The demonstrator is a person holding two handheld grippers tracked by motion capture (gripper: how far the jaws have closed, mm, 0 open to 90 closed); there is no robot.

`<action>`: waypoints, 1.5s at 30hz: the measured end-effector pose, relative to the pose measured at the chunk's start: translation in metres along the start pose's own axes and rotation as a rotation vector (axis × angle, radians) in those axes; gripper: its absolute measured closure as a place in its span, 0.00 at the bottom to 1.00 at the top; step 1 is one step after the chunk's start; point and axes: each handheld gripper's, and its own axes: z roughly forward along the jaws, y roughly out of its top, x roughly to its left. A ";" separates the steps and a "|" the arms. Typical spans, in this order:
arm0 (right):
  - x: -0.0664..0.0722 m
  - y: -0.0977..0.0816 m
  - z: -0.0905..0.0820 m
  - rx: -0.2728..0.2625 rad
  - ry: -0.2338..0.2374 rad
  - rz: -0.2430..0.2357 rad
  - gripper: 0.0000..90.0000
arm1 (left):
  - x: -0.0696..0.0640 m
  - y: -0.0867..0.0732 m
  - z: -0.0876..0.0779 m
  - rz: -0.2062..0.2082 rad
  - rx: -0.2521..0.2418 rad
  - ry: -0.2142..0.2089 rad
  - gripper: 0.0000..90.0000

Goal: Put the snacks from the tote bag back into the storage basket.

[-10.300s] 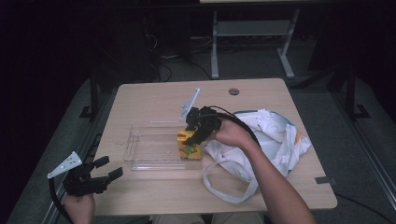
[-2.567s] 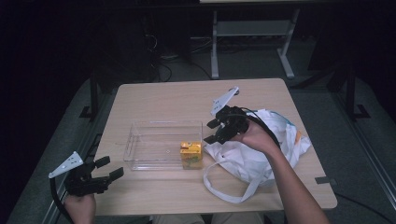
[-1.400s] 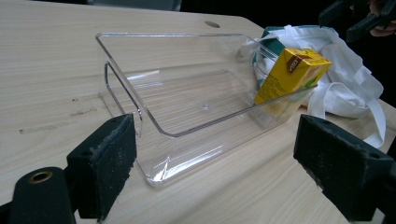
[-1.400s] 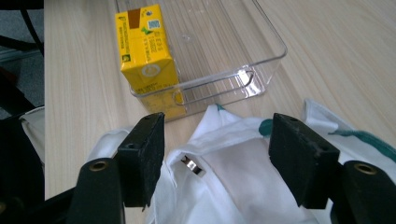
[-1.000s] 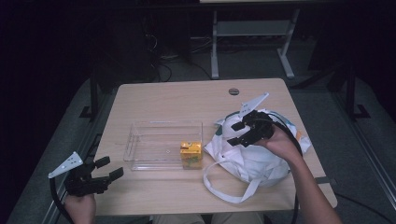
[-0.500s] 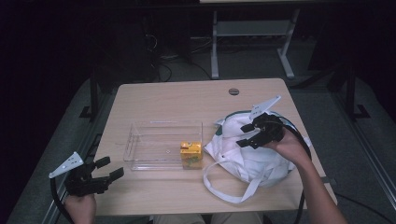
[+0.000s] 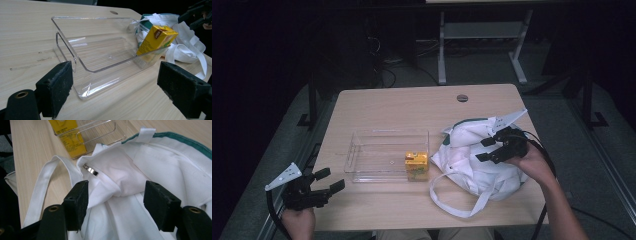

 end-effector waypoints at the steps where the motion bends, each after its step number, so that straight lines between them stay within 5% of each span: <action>1: 0.000 -0.002 -0.001 0.000 -0.003 0.001 0.40 | 0.000 0.000 0.000 0.000 0.000 0.000 0.14; 45: 0.013 -0.073 -0.021 -0.057 -0.053 0.059 0.39 | -0.001 -0.001 -0.001 0.011 0.007 0.001 0.14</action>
